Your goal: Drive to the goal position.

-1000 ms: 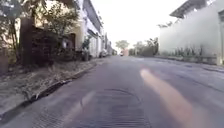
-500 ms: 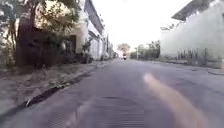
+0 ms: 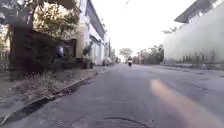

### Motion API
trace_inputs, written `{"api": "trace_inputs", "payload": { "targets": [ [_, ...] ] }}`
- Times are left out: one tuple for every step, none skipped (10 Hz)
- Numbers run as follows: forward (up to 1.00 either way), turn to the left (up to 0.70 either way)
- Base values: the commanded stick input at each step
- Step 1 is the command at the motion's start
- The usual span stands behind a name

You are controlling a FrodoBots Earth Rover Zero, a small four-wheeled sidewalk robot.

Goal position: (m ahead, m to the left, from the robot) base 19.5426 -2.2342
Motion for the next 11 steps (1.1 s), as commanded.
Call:
{"api": "trace_inputs", "payload": {
  "targets": [
    [1.0, 0.0],
    [1.0, 0.0],
    [1.0, 0.0],
    [1.0, 0.0],
    [1.0, 0.0],
    [1.0, 0.0],
    [1.0, 0.0],
    [1.0, 0.0],
    [1.0, 0.0],
    [1.0, 0.0],
    [1.0, 0.0]
  ]
}}
